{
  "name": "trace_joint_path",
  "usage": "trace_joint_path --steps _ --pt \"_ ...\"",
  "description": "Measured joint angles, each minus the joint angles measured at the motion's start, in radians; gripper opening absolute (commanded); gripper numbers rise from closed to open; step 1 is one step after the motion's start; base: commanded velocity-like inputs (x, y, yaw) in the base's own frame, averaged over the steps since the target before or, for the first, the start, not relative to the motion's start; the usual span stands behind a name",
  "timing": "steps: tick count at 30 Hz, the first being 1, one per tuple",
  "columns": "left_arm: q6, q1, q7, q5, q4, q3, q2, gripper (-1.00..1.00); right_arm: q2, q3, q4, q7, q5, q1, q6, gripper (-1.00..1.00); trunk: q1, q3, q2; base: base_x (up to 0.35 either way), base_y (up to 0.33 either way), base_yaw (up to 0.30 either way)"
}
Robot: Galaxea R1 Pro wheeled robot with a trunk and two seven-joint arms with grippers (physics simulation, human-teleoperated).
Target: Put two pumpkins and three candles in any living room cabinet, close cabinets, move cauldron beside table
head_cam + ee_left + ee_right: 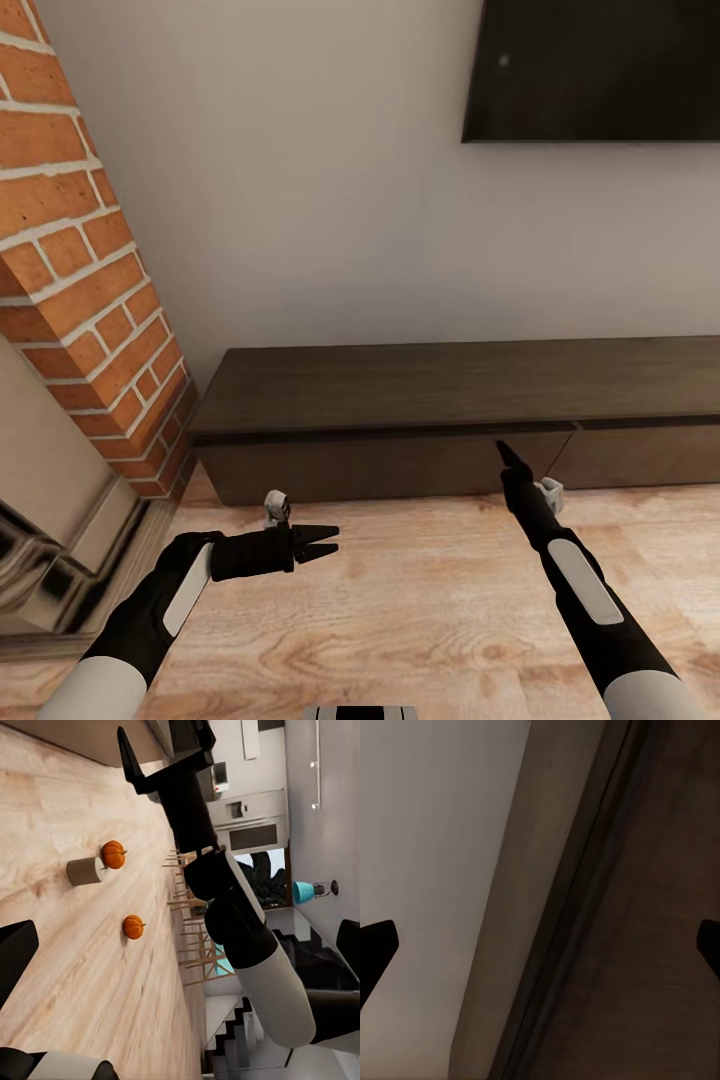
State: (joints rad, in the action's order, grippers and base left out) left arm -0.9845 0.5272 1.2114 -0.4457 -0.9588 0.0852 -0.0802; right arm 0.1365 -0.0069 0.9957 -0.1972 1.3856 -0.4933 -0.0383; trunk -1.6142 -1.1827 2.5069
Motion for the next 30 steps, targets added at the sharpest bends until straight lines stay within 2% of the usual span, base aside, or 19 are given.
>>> trace_joint_path --steps 4,9,12,30 --pt "0.0 0.0 0.0 0.0 0.0 0.0 0.0 1.0 0.0 0.0 -0.002 -0.027 0.001 0.0 0.004 1.0 0.0 0.0 0.0 0.0 0.0 0.0" --pt "0.0 0.0 0.002 -0.002 0.002 -0.002 -0.001 1.0 0.0 0.0 -0.054 -0.131 0.003 0.0 -0.001 1.0 0.0 0.0 0.0 0.0 0.0 0.0" --pt "0.0 0.0 0.003 -0.003 0.006 -0.006 -0.002 1.0 0.0 0.0 -0.076 -0.165 0.003 0.0 -0.003 1.0 0.0 0.0 0.0 0.0 0.0 0.0" --pt "0.0 0.0 0.003 -0.001 0.0 -0.001 0.0 1.0 -0.002 0.0 -0.087 -0.183 0.003 0.0 -0.005 1.0 0.0 0.0 0.0 0.054 0.012 0.0"
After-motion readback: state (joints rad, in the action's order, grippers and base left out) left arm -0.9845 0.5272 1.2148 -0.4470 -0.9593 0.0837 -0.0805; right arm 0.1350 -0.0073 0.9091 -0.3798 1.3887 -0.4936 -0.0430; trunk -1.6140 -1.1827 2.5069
